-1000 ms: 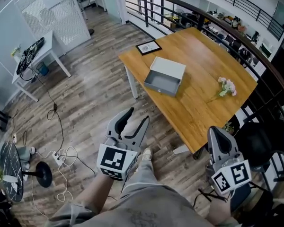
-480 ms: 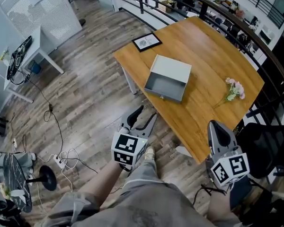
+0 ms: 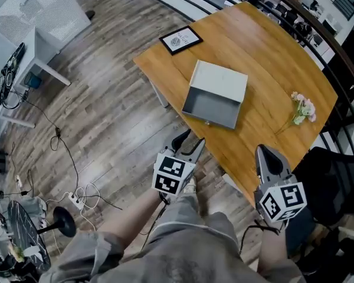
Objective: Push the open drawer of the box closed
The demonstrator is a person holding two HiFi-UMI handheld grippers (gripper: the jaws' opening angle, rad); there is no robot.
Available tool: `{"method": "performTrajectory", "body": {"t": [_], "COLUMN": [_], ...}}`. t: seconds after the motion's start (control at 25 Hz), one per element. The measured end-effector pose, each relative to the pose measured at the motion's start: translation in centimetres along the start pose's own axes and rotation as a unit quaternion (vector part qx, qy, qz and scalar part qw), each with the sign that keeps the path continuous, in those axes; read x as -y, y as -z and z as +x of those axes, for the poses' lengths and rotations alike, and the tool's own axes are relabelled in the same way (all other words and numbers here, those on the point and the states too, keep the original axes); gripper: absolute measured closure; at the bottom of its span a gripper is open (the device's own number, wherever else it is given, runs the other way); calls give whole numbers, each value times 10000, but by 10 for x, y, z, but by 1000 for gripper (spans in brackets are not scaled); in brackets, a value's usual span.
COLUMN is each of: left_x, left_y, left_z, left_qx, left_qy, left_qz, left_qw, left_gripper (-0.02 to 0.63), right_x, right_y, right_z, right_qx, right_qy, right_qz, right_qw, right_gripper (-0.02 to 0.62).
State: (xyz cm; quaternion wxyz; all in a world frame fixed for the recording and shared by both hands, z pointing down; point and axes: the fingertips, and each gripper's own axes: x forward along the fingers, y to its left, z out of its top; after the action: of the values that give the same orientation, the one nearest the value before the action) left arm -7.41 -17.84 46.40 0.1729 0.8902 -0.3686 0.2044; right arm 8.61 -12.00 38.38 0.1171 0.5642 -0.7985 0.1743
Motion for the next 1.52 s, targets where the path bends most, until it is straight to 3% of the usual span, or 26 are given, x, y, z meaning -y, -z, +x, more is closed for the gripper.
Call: {"method": "performTrajectory", "body": {"t": [0.52, 0.96, 1.24, 1.52], "left_x": [-27, -29, -32, -33], "left_y": [52, 96, 123, 130], "left_z": [76, 128, 153, 165], "left_qx": [-806, -1392, -1895, -2085], "left_qy": [92, -16, -165, -266], "left_qz": [-214, -326, -315, -281], "left_qw": [9965, 9897, 9812, 9773], "left_gripper": [430, 431, 472, 520], "right_x": [35, 59, 74, 91], "right_y": [44, 76, 94, 101], "right_z": [54, 90, 103, 106], "right_qx": [-709, -999, -1189, -1242], "right_qy": [129, -99, -240, -256], "right_qz": [135, 277, 401, 516], "right_qw": [9973, 9946, 9918, 9906], "right_gripper": [563, 563, 563, 563]}}
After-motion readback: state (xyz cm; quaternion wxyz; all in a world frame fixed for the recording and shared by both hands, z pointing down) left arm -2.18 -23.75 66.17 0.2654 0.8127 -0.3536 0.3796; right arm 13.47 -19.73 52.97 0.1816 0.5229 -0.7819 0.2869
